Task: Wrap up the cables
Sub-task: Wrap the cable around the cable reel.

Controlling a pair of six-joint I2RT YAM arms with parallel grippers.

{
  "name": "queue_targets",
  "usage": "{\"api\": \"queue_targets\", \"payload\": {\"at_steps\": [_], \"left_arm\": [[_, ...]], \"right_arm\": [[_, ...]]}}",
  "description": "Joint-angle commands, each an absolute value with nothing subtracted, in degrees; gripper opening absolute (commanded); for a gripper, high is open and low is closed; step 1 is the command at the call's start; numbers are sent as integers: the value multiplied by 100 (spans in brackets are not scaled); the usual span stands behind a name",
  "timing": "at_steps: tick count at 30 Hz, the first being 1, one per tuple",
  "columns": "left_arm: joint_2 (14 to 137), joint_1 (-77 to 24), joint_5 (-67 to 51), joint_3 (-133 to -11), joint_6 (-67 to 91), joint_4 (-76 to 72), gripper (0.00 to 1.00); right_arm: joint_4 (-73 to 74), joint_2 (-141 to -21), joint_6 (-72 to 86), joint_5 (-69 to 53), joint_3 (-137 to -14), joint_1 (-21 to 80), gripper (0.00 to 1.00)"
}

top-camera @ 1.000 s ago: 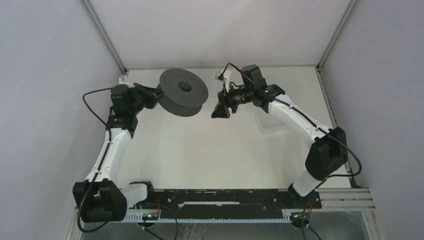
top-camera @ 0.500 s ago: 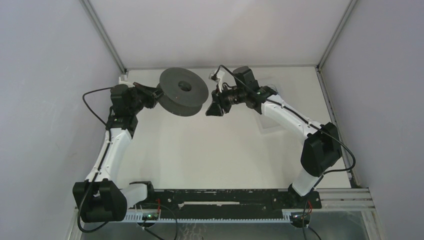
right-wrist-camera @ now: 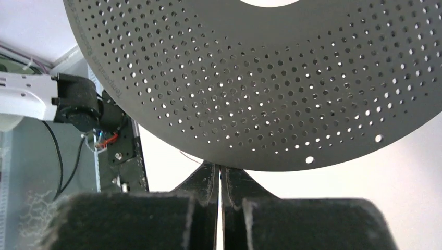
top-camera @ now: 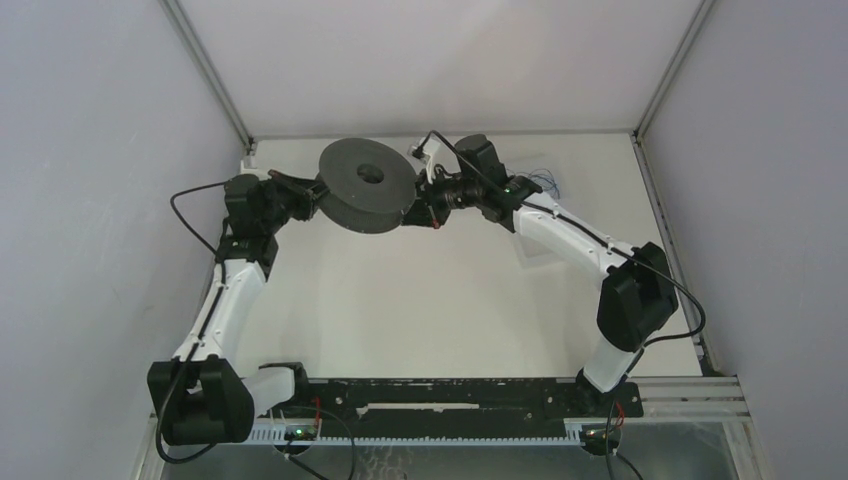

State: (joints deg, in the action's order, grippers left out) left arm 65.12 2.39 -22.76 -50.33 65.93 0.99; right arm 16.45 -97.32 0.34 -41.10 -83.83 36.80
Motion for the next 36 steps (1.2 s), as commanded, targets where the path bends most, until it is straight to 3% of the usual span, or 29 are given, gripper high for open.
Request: {"api": "queue_targets", "payload": {"at_steps": [1,10,27,36], "left_arm": [[6274,286,-2619,-4826,7236,-731,0],[6379,286,-2706,-4681,7570,-1054,0],[6643,287,-2654,-4657,7622,-1313,0],[6623,229,-2752,-4621,7736,-1382,0]], "right_arm": [[848,-9741,762,-3898,-8348,3733,0],[36,-9544,1985,-3620,-7730,3586,0],[-2308,-9690,4149,-4901,-7075,3227,0],[-2237,-9800,4268,-4626,-7075,3163,0]]}}
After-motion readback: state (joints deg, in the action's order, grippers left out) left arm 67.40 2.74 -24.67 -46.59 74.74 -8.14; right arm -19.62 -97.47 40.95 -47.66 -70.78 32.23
